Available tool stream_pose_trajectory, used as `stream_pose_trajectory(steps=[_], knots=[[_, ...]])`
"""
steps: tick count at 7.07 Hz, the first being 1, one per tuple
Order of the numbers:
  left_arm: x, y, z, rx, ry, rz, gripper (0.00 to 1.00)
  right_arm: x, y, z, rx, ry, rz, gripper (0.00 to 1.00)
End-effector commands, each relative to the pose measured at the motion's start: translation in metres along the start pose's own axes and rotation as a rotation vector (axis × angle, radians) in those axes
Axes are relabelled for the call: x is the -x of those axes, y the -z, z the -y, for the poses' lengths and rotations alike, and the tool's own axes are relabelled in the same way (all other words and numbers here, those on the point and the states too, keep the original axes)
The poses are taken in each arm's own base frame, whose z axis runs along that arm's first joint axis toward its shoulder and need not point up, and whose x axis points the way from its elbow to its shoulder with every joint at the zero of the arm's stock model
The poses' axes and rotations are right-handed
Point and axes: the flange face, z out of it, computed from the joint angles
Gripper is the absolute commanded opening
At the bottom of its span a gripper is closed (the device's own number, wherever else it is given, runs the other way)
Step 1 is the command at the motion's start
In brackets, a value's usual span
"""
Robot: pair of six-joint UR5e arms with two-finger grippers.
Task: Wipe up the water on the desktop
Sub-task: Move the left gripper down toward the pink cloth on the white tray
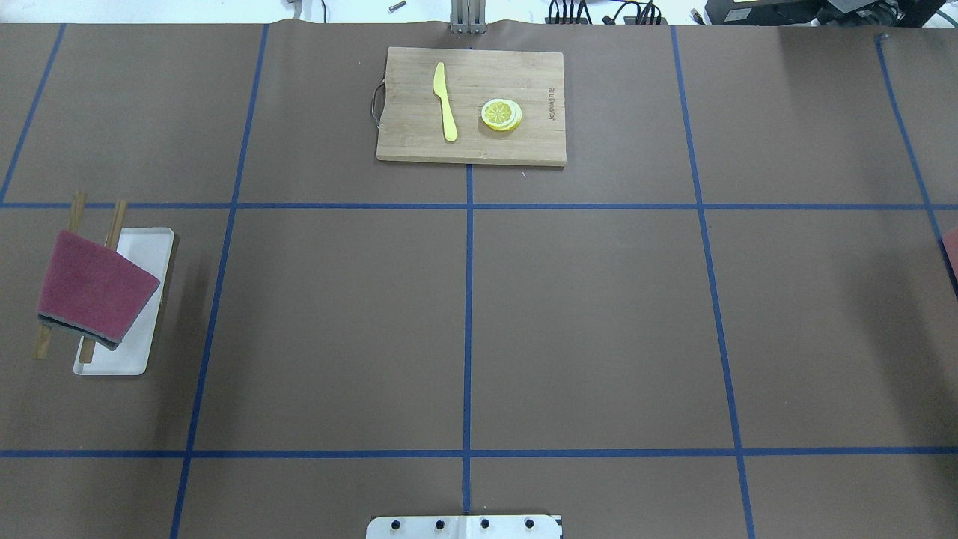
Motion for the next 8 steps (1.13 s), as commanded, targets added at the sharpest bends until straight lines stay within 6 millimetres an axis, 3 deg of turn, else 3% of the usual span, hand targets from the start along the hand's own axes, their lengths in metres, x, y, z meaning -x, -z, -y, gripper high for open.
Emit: stream_pose_trajectory(steps=[1,8], knots=[[-0.0025,-0.002,-0.0019,0.004,0.011,-0.045,0.98,-0.0009,-0.0012,-0.0003,0.001,0.0,0.0,1.0],[-0.0065,-0.0029,0.0004,0.005,0.003,-0.05,0.97,0.0003,-0.0008,0.0005,-0.002,0.007,0.0,1.0]])
